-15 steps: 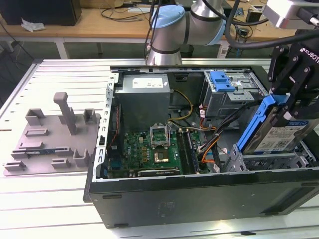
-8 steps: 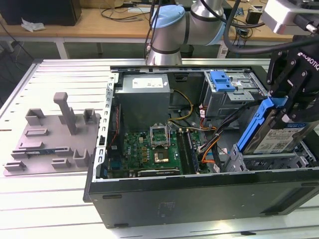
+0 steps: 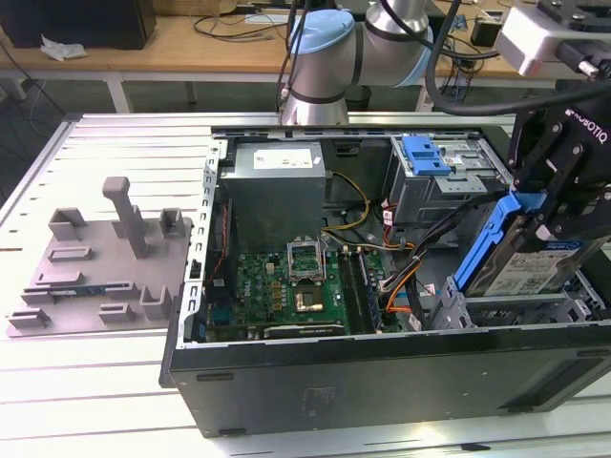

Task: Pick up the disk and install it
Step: 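Insert the disk into the insertion slot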

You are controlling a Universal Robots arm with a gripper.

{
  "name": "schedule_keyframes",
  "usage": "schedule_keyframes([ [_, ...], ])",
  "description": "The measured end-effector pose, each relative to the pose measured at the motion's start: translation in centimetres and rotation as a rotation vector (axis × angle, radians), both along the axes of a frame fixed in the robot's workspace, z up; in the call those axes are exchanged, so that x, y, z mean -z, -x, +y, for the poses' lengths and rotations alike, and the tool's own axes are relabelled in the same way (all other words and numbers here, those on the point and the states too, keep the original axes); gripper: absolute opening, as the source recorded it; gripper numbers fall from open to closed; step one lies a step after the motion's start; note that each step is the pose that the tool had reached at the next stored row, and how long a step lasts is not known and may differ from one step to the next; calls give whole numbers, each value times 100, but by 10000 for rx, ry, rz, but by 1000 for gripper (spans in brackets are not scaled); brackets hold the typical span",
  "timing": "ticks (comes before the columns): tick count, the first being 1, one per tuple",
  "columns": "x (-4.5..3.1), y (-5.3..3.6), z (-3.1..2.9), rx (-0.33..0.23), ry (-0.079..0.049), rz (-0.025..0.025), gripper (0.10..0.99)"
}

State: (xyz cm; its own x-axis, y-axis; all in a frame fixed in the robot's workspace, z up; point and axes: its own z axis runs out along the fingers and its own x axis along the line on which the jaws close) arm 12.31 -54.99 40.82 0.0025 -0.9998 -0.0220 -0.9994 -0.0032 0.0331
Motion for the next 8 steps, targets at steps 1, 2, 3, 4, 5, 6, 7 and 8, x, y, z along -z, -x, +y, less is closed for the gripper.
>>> schedule_keyframes([
  [1,7,0,0,0,-1,0,369],
  [2,12,0,-1,0,0,0,369],
  [3,21,0,-1,0,0,-1,369],
  [4,25,0,-2,0,0,0,369],
  [5,30,0,-2,0,0,0,369],
  [6,35,0,-3,0,-1,0,369],
  [7,42,0,-4,0,-1,-1,369],
  [8,47,0,-4,0,0,0,369],
])
